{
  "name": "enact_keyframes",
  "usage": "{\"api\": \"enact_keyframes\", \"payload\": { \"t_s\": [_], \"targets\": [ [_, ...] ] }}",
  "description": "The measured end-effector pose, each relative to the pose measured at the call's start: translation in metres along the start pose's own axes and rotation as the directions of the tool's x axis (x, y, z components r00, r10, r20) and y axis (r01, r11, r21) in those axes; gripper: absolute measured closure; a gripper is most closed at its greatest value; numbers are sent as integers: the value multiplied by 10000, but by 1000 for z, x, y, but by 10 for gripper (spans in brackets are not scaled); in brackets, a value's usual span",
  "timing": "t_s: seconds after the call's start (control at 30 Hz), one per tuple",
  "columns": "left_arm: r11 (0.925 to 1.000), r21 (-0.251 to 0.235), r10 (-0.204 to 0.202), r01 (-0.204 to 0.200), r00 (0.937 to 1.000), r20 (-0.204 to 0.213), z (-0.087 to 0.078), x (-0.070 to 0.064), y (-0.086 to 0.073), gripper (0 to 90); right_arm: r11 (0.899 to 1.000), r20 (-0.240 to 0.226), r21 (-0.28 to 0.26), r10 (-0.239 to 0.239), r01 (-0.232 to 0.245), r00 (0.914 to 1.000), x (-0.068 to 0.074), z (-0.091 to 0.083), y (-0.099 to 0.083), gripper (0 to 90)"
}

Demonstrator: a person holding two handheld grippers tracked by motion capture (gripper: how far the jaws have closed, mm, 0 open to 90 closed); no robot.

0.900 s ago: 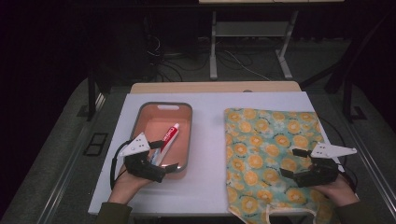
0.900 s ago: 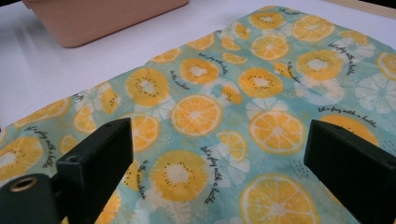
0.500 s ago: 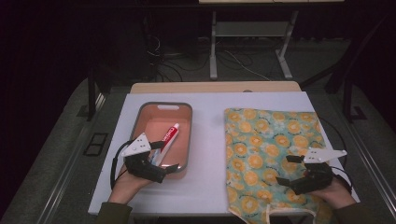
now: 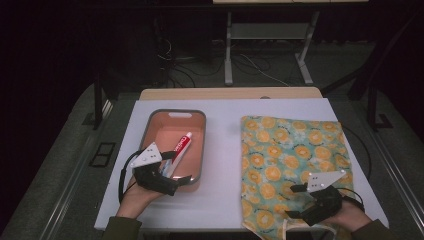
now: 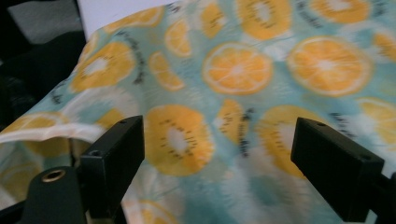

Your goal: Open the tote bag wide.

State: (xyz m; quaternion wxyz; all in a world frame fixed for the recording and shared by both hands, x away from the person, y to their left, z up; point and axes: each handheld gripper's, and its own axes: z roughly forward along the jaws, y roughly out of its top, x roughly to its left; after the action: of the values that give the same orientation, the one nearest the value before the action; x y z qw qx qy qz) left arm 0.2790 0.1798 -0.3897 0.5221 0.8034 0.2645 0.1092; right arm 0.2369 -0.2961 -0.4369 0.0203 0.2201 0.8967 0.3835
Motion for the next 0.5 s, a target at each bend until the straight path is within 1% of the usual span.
{"api": "enact_keyframes", "payload": {
  "t_s": [0.03,0.07,0.1,0.13,0.17,0.27,0.3,0.33,0.37,0.43,0.5],
  "targets": [
    [10000,0,-6,6,10000,-5,0,0,0,8,10000,-164,27,-71,72,9998,1,1,0,219],
    [10000,0,-6,6,10000,-5,0,0,0,9,9999,-208,29,-125,125,9997,3,1,0,230],
    [10000,3,-4,4,10000,-2,0,0,0,9,9997,-380,52,-224,226,9990,4,2,0,238],
    [10000,2,-5,5,10000,-2,0,0,0,9,9997,-380,52,-224,226,9990,4,2,0,238],
    [10000,2,-4,4,10000,2,0,0,0,9,9990,-591,194,-389,401,9975,7,5,0,247],
    [10000,15,11,-11,10000,-9,0,0,0,9,9964,-841,502,-641,685,9944,11,10,0,246],
    [10000,15,11,-11,10000,-9,0,0,0,9,9957,-948,543,-696,750,9931,12,11,0,245],
    [10000,19,9,-9,10000,-11,0,0,0,9,9957,-948,543,-696,750,9931,12,11,0,245],
    [10000,15,8,-8,10000,-7,0,0,0,9,9940,-1130,551,-879,946,9897,16,13,1,237],
    [10000,12,0,0,10000,-3,0,0,0,9,9913,-1180,691,-1033,1120,9876,18,16,1,231],
    [10000,10,0,0,10000,-5,0,0,0,9,9859,-1158,860,-1333,1436,9843,21,19,0,215]
  ]
}}
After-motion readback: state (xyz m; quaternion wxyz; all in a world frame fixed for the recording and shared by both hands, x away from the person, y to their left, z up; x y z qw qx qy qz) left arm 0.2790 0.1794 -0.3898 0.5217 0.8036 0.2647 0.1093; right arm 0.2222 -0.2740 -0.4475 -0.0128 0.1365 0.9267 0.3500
